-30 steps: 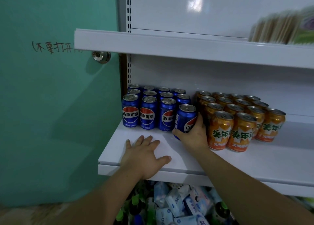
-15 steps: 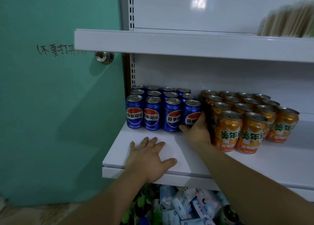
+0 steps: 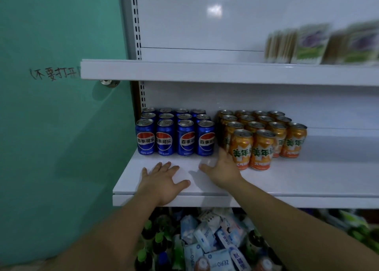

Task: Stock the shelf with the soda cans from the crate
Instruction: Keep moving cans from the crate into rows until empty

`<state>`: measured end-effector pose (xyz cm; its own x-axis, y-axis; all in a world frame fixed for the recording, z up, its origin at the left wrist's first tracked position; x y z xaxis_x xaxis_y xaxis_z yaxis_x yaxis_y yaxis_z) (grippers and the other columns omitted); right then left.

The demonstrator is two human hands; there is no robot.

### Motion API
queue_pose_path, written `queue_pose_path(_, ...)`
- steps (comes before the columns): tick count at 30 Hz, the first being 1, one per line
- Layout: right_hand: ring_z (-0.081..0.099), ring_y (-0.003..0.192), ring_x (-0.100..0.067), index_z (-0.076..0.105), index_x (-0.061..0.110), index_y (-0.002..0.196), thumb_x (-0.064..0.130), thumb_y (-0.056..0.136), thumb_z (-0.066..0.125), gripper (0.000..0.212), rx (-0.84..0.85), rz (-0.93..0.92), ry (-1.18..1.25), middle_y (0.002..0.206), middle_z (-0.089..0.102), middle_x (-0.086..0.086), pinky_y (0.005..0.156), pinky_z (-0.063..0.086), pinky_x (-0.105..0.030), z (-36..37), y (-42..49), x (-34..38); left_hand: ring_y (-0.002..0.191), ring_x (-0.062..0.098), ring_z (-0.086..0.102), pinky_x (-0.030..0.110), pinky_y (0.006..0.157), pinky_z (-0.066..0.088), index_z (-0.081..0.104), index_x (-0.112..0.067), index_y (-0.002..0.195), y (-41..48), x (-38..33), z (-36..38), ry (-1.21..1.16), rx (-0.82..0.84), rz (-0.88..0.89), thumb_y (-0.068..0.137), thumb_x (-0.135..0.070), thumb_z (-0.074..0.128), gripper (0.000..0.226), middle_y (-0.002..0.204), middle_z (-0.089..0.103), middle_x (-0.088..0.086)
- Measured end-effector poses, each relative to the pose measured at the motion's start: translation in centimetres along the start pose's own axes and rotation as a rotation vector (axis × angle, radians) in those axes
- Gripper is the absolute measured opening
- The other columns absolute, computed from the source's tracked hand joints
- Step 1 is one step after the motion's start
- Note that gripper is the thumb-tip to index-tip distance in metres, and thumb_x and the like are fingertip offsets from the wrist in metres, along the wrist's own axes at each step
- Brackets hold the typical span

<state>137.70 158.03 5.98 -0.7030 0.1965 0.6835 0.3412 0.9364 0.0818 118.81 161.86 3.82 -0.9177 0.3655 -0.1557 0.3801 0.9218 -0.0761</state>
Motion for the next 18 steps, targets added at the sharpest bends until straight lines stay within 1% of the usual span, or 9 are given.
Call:
queue_pose_path(2,0.036,0.137,-0.027,0.020,0.014,0.152,0.051,0.086,0.064,0.088,0.044,0.017,-0.086,0.155,0.030,-0.010,0.107,0.034,-0.033,-2.3,-2.8,-1.1,0.148,0.018,0.003,0.052,0.118,0.002,0.015,-0.031,0.153,-0.5,-0.6,-0.3,-0.009,0.016,-0.012,0.086,-0.076,0.028,0.081,0.162,0.004,-0.005)
queue_pose_path(4,0.040,0.135,-0.026,0.025,0.016,0.151,0.054,0.088,0.061,0.082,0.049,0.035,-0.144,0.153,0.035,-0.007,0.104,0.036,-0.031,-4.9,-5.5,-2.4,0.148,0.020,0.009,0.050,0.118,0.008,0.019,-0.028,0.152,-1.2,-2.5,-0.5,-0.012,0.051,0.019,0.086,-0.075,0.034,0.083,0.162,0.010,-0.002)
queue_pose_path(7,0.040,0.135,-0.026,0.028,0.017,0.150,0.057,0.089,0.057,0.079,0.021,0.061,-0.251,0.152,0.037,-0.007,0.105,0.037,-0.034,-9.0,-9.1,-4.6,0.141,0.021,0.027,0.046,0.115,0.022,0.030,-0.026,0.148,-3.1,-7.4,-0.4,0.002,0.092,0.182,0.085,-0.069,0.045,0.077,0.157,0.026,-0.002)
queue_pose_path(9,0.040,0.135,-0.026,0.026,0.015,0.151,0.056,0.091,0.055,0.079,0.006,0.115,-0.316,0.153,0.036,-0.008,0.106,0.036,-0.036,-11.7,-11.5,-6.3,0.136,0.020,0.034,0.045,0.112,0.028,0.035,-0.026,0.145,-4.9,-11.0,0.2,0.033,0.105,0.314,0.085,-0.066,0.049,0.074,0.151,0.035,-0.003)
queue_pose_path(10,0.040,0.135,-0.027,0.025,0.015,0.151,0.056,0.091,0.054,0.079,-0.005,0.149,-0.343,0.153,0.035,-0.008,0.106,0.037,-0.036,-13.0,-12.7,-7.3,0.136,0.019,0.034,0.045,0.111,0.028,0.035,-0.026,0.145,-5.8,-12.8,0.7,0.048,0.112,0.375,0.085,-0.065,0.050,0.074,0.151,0.035,-0.003)
queue_pose_path(15,0.043,0.131,-0.030,0.024,0.014,0.151,0.056,0.092,0.053,0.078,-0.055,0.317,-0.432,0.151,0.037,-0.010,0.102,0.044,-0.041,-18.3,-18.9,-13.6,0.141,0.021,0.026,0.044,0.113,0.027,0.030,-0.028,0.149,-9.5,-22.2,4.6,0.064,0.206,0.645,0.084,-0.065,0.051,0.077,0.157,0.025,-0.001)
queue_pose_path(18,0.049,0.123,-0.030,0.030,0.014,0.148,0.058,0.092,0.053,0.075,-0.054,0.414,-0.475,0.145,0.042,-0.011,0.094,0.049,-0.042,-20.0,-22.9,-18.1,0.143,0.023,0.023,0.043,0.114,0.028,0.027,-0.025,0.150,-12.1,-27.8,8.0,0.080,0.287,0.750,0.088,-0.060,0.051,0.076,0.158,0.023,0.001)
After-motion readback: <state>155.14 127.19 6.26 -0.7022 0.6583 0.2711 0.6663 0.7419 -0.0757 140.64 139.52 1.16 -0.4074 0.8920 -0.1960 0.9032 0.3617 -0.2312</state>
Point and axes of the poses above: each hand's wrist, its own y-axis towards the middle knuckle, its own z-axis out of the palm, x = y × z, the point moved 2 cm from there along y, towards the middle knuckle
